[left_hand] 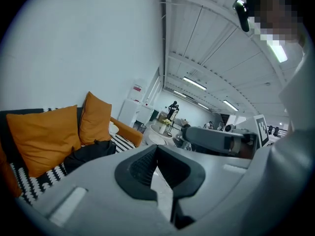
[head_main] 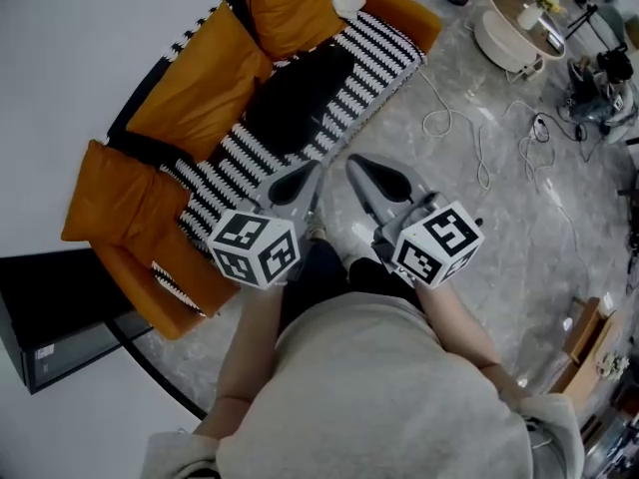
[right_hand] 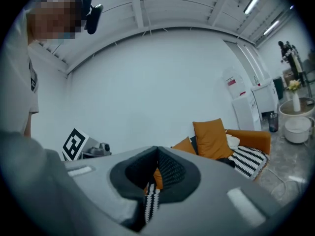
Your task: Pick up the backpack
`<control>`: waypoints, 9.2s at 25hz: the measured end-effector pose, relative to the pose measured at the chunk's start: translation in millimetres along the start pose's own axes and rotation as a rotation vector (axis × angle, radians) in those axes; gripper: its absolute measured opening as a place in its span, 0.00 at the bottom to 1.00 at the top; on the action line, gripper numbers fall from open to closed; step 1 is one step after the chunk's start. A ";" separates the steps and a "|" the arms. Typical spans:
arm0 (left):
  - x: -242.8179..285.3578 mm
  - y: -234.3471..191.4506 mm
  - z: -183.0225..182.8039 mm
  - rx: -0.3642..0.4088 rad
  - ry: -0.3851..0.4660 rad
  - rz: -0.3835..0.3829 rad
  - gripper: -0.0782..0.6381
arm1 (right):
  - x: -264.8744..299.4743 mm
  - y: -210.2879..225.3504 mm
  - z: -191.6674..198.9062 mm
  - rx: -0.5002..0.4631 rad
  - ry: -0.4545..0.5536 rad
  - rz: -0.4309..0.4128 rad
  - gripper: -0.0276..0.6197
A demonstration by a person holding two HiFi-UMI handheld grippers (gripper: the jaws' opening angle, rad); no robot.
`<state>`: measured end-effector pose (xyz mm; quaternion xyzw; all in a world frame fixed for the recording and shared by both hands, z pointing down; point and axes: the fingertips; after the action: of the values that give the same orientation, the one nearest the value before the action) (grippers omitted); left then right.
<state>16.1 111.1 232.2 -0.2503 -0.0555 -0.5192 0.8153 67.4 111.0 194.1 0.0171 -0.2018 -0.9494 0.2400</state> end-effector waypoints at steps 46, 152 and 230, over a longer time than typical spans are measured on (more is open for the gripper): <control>163.4 -155.6 -105.3 -0.015 -0.102 0.089 0.11 | 185.2 164.7 -63.0 0.029 -0.064 0.057 0.05; 335.5 -289.8 231.1 0.020 -0.797 0.018 0.45 | 191.6 302.9 259.7 0.623 -0.266 0.065 0.05; 208.0 -218.3 142.2 -0.181 -0.268 0.254 0.13 | 178.1 227.6 173.5 0.403 -0.114 0.063 0.05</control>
<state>-56.1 -66.2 505.1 -0.3943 -0.0844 -0.3771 0.8338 -10.3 -89.2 453.9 0.0050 -0.4012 -0.8814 0.2493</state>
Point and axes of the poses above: the fingertips, and each gripper's own axes: x forward along the fingers, y to its right, z out of its underside, and after that the axes turned 6 degrees about -z, right-handed
